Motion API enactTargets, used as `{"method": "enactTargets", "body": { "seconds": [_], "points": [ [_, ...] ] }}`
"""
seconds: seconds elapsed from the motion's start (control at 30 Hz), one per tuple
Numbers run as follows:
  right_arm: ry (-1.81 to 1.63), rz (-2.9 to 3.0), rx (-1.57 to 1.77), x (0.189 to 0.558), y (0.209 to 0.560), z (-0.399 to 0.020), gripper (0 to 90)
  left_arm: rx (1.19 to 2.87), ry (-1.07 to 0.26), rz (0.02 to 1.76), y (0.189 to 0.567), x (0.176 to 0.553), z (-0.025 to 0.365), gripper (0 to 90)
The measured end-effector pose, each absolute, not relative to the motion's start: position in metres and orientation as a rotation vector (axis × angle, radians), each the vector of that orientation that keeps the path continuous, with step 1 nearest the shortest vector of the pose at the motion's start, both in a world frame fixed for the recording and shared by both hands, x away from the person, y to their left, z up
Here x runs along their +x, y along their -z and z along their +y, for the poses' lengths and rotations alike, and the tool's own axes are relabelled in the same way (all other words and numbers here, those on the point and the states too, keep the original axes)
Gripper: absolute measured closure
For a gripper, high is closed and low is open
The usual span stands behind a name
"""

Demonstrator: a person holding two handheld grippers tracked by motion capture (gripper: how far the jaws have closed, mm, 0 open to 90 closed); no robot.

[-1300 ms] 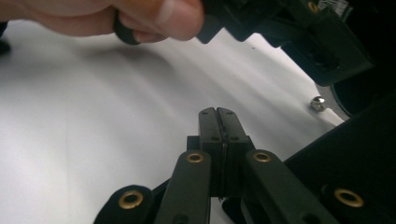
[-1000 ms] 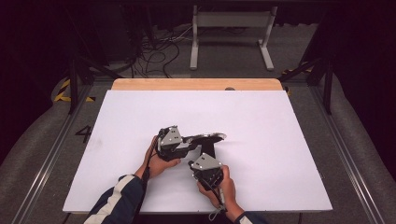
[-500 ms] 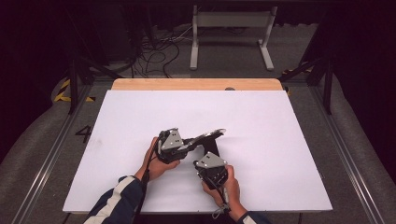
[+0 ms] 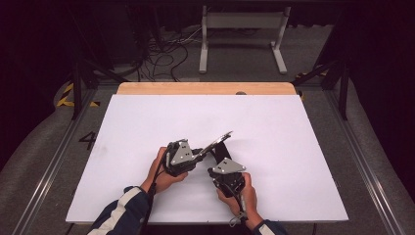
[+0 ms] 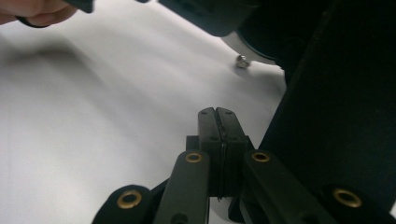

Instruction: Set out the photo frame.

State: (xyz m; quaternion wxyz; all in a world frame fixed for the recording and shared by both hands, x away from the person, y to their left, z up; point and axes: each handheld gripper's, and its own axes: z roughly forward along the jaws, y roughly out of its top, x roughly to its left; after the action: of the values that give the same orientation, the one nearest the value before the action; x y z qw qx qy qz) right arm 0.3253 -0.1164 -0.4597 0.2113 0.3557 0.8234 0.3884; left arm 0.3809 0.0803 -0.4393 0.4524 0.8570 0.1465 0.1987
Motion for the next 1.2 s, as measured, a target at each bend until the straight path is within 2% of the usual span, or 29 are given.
{"method": "enactTargets", "body": {
  "seconds": [1.2],
  "points": [
    [-1.117, 2.33, 0.987, 0.33, 0.452, -0.152, 90.0, 2.13, -0.468, 0.287, 0.437, 0.374, 0.077, 74.9]
  ]
}}
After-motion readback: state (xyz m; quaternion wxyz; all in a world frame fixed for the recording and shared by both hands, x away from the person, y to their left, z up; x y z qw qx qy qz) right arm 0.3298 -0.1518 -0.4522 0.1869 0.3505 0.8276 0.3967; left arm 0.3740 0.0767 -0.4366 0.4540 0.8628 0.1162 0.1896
